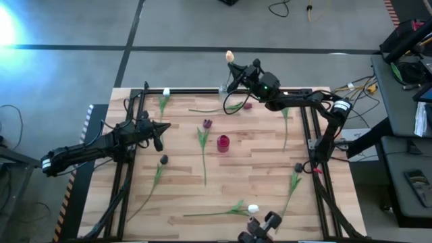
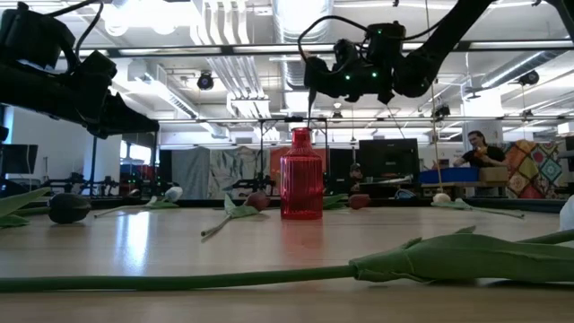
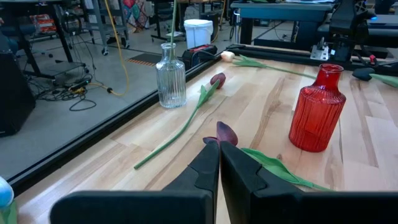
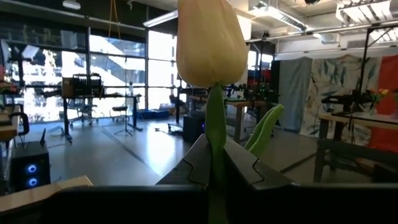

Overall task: Sort flowers into vase by color
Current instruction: Put the left pink flower into the transparent vase

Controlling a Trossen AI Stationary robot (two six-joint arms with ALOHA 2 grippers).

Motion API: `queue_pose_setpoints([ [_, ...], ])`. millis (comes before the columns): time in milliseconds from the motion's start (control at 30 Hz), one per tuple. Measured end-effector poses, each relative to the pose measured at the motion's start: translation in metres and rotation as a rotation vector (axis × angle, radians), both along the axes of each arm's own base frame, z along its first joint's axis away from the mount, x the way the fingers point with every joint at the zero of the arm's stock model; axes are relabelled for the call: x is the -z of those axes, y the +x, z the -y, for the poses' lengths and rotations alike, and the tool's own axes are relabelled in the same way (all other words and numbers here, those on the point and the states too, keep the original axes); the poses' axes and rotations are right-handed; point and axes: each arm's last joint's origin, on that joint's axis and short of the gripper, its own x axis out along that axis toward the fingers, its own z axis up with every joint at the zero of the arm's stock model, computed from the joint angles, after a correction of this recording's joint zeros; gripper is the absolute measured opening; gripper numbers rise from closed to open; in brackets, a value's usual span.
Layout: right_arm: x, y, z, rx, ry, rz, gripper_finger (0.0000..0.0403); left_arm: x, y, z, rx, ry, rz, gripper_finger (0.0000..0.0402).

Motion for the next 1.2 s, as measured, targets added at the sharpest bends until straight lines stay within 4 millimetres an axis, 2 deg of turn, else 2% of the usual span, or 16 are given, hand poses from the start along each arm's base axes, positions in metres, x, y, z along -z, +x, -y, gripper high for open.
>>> queue_pose_setpoints([
  [267, 0.029, 0.010, 0.008, 0.007, 0.016, -0.015, 0.0012, 0.000, 0.000, 0.000, 0.000, -0.001, 0.000, 0.0000],
  [467, 0.041, 0.026, 0.019, -0.002, 0.042, 0.004, 0.0013, 0.000, 0.000, 0.000, 0.000, 0.000, 0.000, 0.0000],
  [733, 0.041, 0.038, 0.027, 0.016, 0.108, 0.004, 0.0013, 0.000, 0.000, 0.000, 0.000, 0.000, 0.000, 0.0000],
  [1000, 0.030, 0.034, 0.027, 0.070, 0.141, -0.059, 0.0013, 0.000, 0.000, 0.000, 0.000, 0.000, 0.000, 0.0000],
  [1200, 0.035, 0.034, 0.027, 0.083, 0.149, -0.131, 0.0033, 0.000, 0.000, 0.000, 0.000, 0.000, 0.000, 0.0000],
])
